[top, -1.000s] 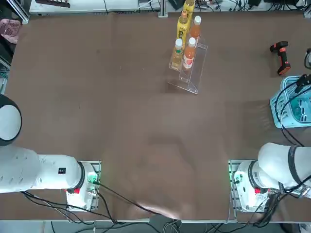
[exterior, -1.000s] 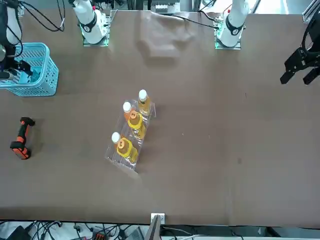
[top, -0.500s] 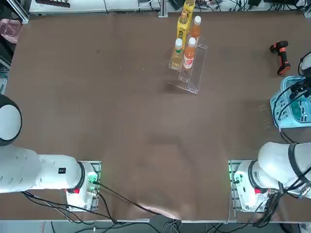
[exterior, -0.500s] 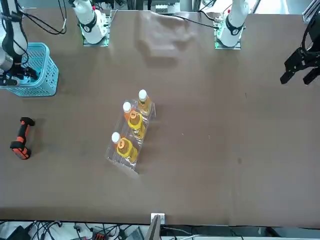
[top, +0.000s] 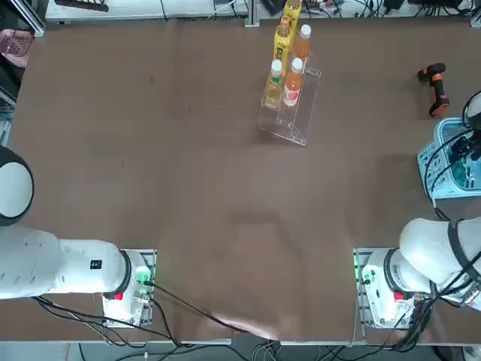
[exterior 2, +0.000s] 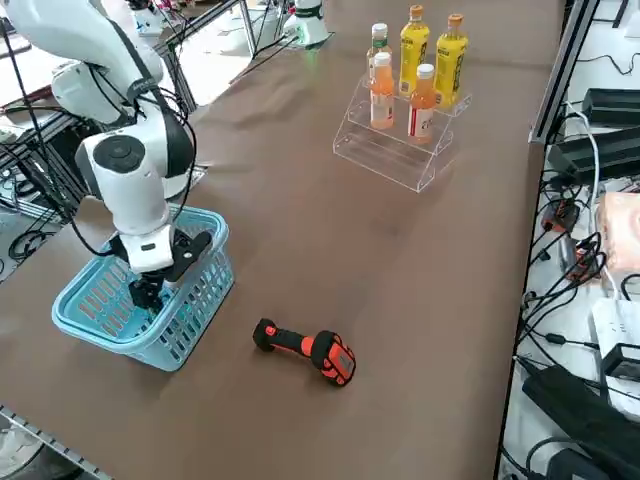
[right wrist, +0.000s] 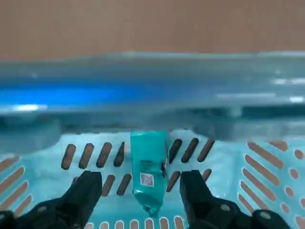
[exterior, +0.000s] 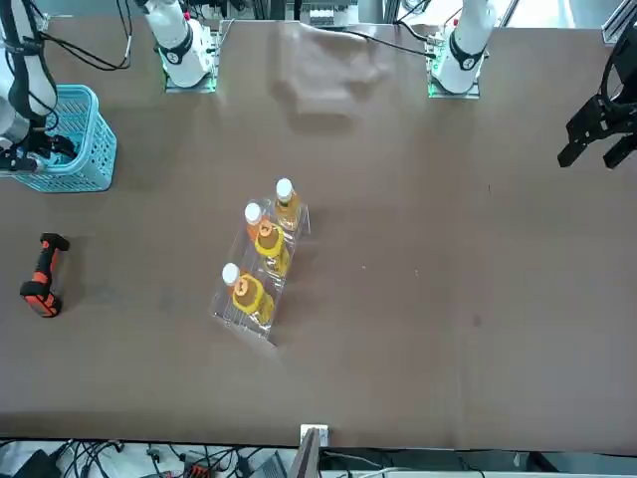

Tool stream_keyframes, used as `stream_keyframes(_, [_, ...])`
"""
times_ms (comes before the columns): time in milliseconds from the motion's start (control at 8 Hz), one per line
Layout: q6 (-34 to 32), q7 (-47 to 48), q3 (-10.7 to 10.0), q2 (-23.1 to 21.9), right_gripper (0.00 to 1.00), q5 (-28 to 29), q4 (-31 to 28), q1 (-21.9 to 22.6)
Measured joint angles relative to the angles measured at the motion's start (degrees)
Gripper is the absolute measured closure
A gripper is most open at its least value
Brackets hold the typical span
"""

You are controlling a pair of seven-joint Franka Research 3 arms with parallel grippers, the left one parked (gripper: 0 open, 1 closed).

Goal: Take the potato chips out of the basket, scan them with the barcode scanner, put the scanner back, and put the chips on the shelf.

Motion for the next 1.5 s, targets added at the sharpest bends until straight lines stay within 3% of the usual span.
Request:
stream_keyframes(500, [0.20,-1.19,-0.01,-0.45,0.00,0.00,-0.31,-1.31])
stream_keyframes(1000, [12.33,-3.62,-0.01,-2.40,0.00,0.00,-6.85,-3.81])
stream_keyframes(1500, [14.24,-4.12,-0.01,-1.93,0.00,0.00,-8.08,-4.53])
